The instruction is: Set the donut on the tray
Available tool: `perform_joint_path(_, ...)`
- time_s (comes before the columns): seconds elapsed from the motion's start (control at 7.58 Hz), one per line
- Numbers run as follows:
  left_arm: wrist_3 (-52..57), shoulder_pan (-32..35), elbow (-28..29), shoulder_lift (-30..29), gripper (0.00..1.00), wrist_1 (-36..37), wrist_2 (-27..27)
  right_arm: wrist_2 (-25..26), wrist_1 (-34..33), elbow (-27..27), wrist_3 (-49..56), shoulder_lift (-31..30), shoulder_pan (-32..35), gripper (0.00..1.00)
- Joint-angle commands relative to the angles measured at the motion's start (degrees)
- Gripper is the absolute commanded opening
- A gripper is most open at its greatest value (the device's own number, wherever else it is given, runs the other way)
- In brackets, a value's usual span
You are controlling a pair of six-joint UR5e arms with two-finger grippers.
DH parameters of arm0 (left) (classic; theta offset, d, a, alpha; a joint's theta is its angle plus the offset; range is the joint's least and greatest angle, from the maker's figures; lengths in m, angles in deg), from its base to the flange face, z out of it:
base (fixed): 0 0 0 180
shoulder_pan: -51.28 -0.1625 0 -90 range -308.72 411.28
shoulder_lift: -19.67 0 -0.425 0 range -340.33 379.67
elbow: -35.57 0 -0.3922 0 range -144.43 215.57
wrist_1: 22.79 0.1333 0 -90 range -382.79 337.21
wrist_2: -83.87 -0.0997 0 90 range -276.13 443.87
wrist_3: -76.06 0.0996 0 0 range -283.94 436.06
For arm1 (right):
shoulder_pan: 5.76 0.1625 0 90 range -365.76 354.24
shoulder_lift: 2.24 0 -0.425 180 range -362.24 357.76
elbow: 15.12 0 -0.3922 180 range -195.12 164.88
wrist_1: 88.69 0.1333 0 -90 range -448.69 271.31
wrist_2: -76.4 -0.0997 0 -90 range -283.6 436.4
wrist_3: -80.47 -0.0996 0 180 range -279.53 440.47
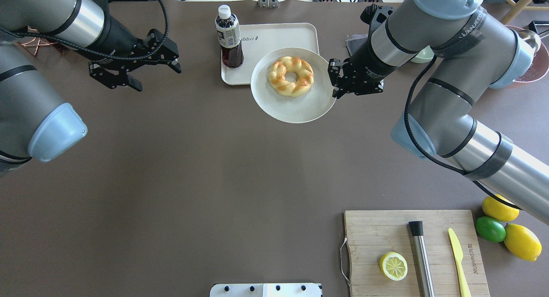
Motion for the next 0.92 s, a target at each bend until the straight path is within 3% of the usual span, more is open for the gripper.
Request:
perform_joint_path(0.0, 8.79, 3.09, -2.94, 8.02, 0.98, -0.01, -0.30, 3.59, 0.33, 3.56, 0.73, 0.96, 0.99, 0.00)
perform_joint_path(0.4, 21.27, 9.94, -3.92, 14.98, 0.98, -0.01, 0.40, 6.50, 2.42, 17.24, -0.23, 7.01, 1.25, 0.00)
perform_joint_path(0.66, 32.50, 14.77, -3.92, 19.37, 0.98, 0.94, 0.40, 6.77, 15.30, 28.31, -6.35, 9.92, 1.60, 0.00)
perform_joint_path(0.79, 43.43, 17.93, -3.66, 21.56, 0.98, 4.78, 0.40, 7.12, 18.41, 32.28, -8.39, 12.20, 1.60, 0.00)
